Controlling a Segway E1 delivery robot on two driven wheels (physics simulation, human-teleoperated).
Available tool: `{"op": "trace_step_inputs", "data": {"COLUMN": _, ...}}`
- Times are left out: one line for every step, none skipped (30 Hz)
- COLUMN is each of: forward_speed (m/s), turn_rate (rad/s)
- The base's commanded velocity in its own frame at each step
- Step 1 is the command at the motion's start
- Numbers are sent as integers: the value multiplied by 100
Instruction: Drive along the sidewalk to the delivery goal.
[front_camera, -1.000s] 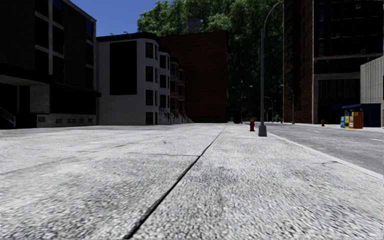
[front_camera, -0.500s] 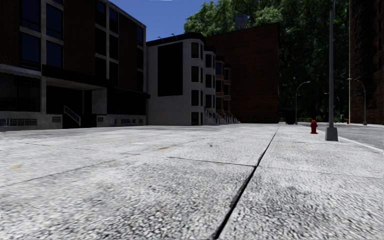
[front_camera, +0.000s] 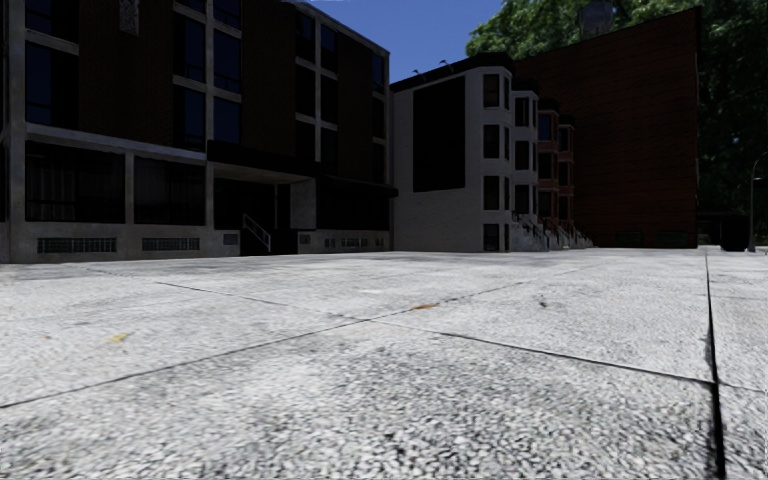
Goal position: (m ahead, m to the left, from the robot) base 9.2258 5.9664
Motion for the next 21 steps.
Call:
{"op": "trace_step_inputs", "data": {"forward_speed": 160, "turn_rate": 66}}
{"op": "trace_step_inputs", "data": {"forward_speed": 161, "turn_rate": 66}}
{"op": "trace_step_inputs", "data": {"forward_speed": 161, "turn_rate": 66}}
{"op": "trace_step_inputs", "data": {"forward_speed": 161, "turn_rate": 66}}
{"op": "trace_step_inputs", "data": {"forward_speed": 161, "turn_rate": 66}}
{"op": "trace_step_inputs", "data": {"forward_speed": 161, "turn_rate": 66}}
{"op": "trace_step_inputs", "data": {"forward_speed": 161, "turn_rate": 66}}
{"op": "trace_step_inputs", "data": {"forward_speed": 161, "turn_rate": 66}}
{"op": "trace_step_inputs", "data": {"forward_speed": 161, "turn_rate": 67}}
{"op": "trace_step_inputs", "data": {"forward_speed": 161, "turn_rate": 67}}
{"op": "trace_step_inputs", "data": {"forward_speed": 161, "turn_rate": 67}}
{"op": "trace_step_inputs", "data": {"forward_speed": 161, "turn_rate": 67}}
{"op": "trace_step_inputs", "data": {"forward_speed": 162, "turn_rate": 67}}
{"op": "trace_step_inputs", "data": {"forward_speed": 163, "turn_rate": 67}}
{"op": "trace_step_inputs", "data": {"forward_speed": 163, "turn_rate": 67}}
{"op": "trace_step_inputs", "data": {"forward_speed": 163, "turn_rate": 67}}
{"op": "trace_step_inputs", "data": {"forward_speed": 163, "turn_rate": 67}}
{"op": "trace_step_inputs", "data": {"forward_speed": 163, "turn_rate": 67}}
{"op": "trace_step_inputs", "data": {"forward_speed": 163, "turn_rate": 67}}
{"op": "trace_step_inputs", "data": {"forward_speed": 164, "turn_rate": 67}}
{"op": "trace_step_inputs", "data": {"forward_speed": 164, "turn_rate": 67}}
